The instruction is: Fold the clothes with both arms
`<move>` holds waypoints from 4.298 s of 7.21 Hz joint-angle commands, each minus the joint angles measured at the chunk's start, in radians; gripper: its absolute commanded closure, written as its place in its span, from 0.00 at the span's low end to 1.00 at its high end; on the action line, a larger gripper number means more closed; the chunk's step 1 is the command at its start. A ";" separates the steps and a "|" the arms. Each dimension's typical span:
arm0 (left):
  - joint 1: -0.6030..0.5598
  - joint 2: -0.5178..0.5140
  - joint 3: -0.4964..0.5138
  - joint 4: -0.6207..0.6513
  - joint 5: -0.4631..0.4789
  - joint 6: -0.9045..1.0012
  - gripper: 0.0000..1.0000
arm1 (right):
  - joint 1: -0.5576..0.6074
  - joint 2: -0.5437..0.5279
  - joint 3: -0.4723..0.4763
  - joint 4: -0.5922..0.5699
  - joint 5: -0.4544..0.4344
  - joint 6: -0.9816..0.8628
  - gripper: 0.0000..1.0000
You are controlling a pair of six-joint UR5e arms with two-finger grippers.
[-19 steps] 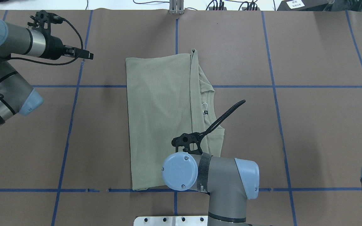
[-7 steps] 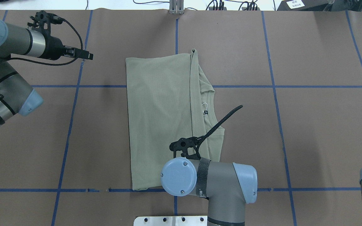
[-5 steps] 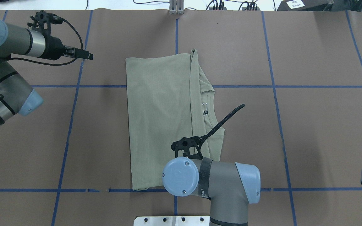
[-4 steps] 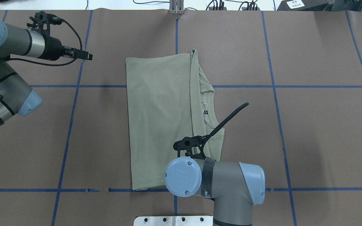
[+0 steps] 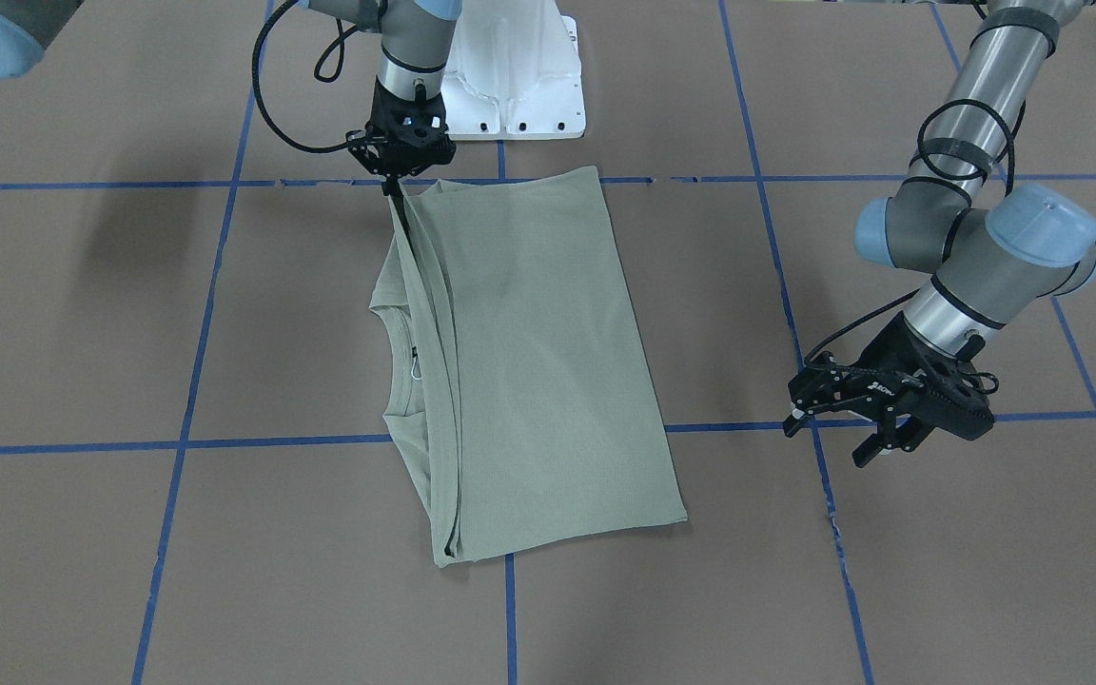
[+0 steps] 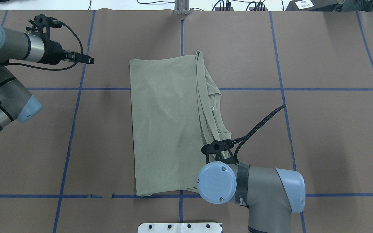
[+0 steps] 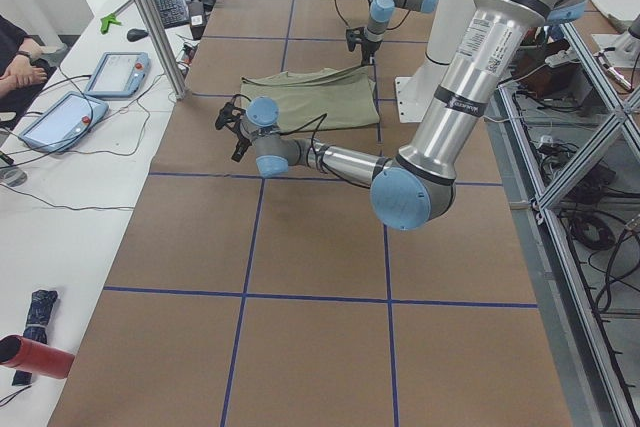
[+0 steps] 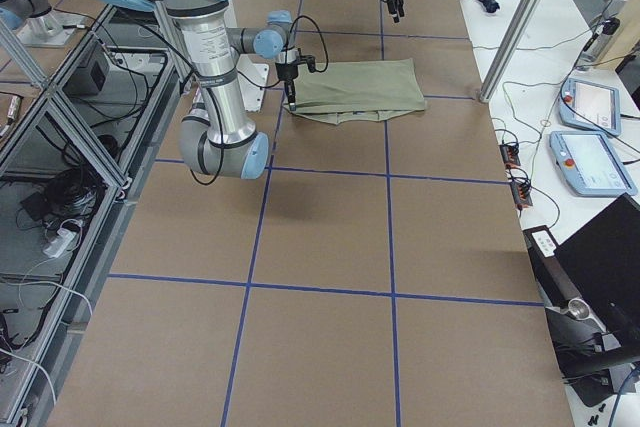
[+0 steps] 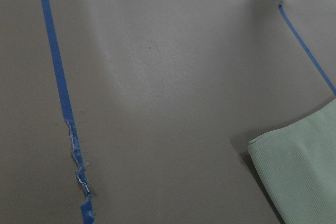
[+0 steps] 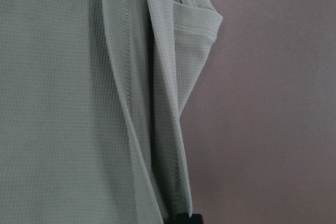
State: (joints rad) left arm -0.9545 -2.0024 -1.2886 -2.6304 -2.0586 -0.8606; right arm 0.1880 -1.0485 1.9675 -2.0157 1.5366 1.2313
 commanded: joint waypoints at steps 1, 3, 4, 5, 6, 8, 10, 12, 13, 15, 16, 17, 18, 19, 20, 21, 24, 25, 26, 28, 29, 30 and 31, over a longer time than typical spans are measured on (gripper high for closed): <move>0.000 0.002 0.000 0.000 0.000 0.000 0.00 | -0.002 -0.045 0.007 0.008 0.000 0.064 1.00; 0.002 0.007 0.000 -0.002 0.000 -0.002 0.00 | -0.010 -0.033 0.008 0.009 0.003 0.148 0.00; 0.003 0.007 0.000 -0.002 0.000 0.000 0.00 | -0.002 -0.030 0.019 0.011 0.004 0.136 0.00; 0.005 0.007 0.000 -0.002 0.000 -0.002 0.00 | 0.023 -0.018 0.024 0.046 0.004 0.126 0.00; 0.005 0.007 0.000 -0.002 0.000 -0.003 0.00 | 0.050 -0.018 0.011 0.124 0.007 0.094 0.00; 0.005 0.007 -0.001 -0.002 -0.002 -0.003 0.00 | 0.064 -0.009 -0.039 0.186 0.005 0.044 0.00; 0.005 0.007 -0.001 -0.002 -0.002 -0.003 0.00 | 0.089 0.019 -0.050 0.192 0.010 -0.016 0.00; 0.006 0.007 0.000 -0.002 -0.002 -0.003 0.00 | 0.128 0.036 -0.112 0.240 0.011 -0.079 0.00; 0.006 0.007 0.000 -0.002 -0.002 -0.005 0.00 | 0.128 0.036 -0.162 0.280 0.013 -0.082 0.00; 0.010 0.007 0.000 -0.002 -0.002 -0.006 0.00 | 0.131 0.038 -0.211 0.330 0.013 -0.090 0.00; 0.010 0.007 0.000 -0.002 -0.002 -0.006 0.00 | 0.151 0.041 -0.211 0.322 0.029 -0.108 0.00; 0.013 0.007 0.000 -0.002 -0.002 -0.006 0.00 | 0.162 0.039 -0.214 0.292 0.033 -0.128 0.00; 0.013 0.007 0.000 -0.002 0.000 -0.006 0.00 | 0.168 0.041 -0.213 0.252 0.036 -0.144 0.00; 0.013 0.007 0.000 -0.002 -0.002 -0.006 0.00 | 0.174 0.036 -0.213 0.229 0.036 -0.144 0.00; 0.013 0.007 0.000 -0.002 -0.002 -0.006 0.00 | 0.189 0.036 -0.211 0.207 0.043 -0.145 0.00; 0.013 0.007 0.000 -0.002 -0.002 -0.005 0.00 | 0.214 0.031 -0.211 0.186 0.054 -0.156 0.00; 0.013 0.007 -0.001 -0.002 -0.002 -0.006 0.00 | 0.271 -0.028 -0.200 0.153 0.056 -0.197 0.00; 0.013 0.007 -0.001 -0.003 -0.002 -0.008 0.00 | 0.283 -0.025 -0.181 0.153 0.057 -0.196 0.00; 0.013 0.007 -0.008 -0.002 -0.002 -0.011 0.00 | 0.300 -0.012 -0.176 0.157 0.077 -0.190 0.00; 0.013 0.007 -0.009 -0.002 -0.002 -0.011 0.00 | 0.320 0.098 -0.228 0.219 0.079 -0.176 0.00; 0.013 0.007 -0.009 -0.002 -0.002 -0.011 0.00 | 0.320 0.152 -0.308 0.277 0.079 -0.162 0.00; 0.014 0.007 -0.008 -0.002 -0.002 -0.011 0.00 | 0.330 0.209 -0.405 0.337 0.079 -0.158 0.00; 0.013 0.007 -0.008 -0.002 -0.002 -0.012 0.00 | 0.347 0.250 -0.494 0.394 0.079 -0.158 0.00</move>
State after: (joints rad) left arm -0.9412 -1.9957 -1.2969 -2.6324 -2.0601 -0.8717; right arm 0.5185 -0.8577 1.5844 -1.6934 1.6151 1.0700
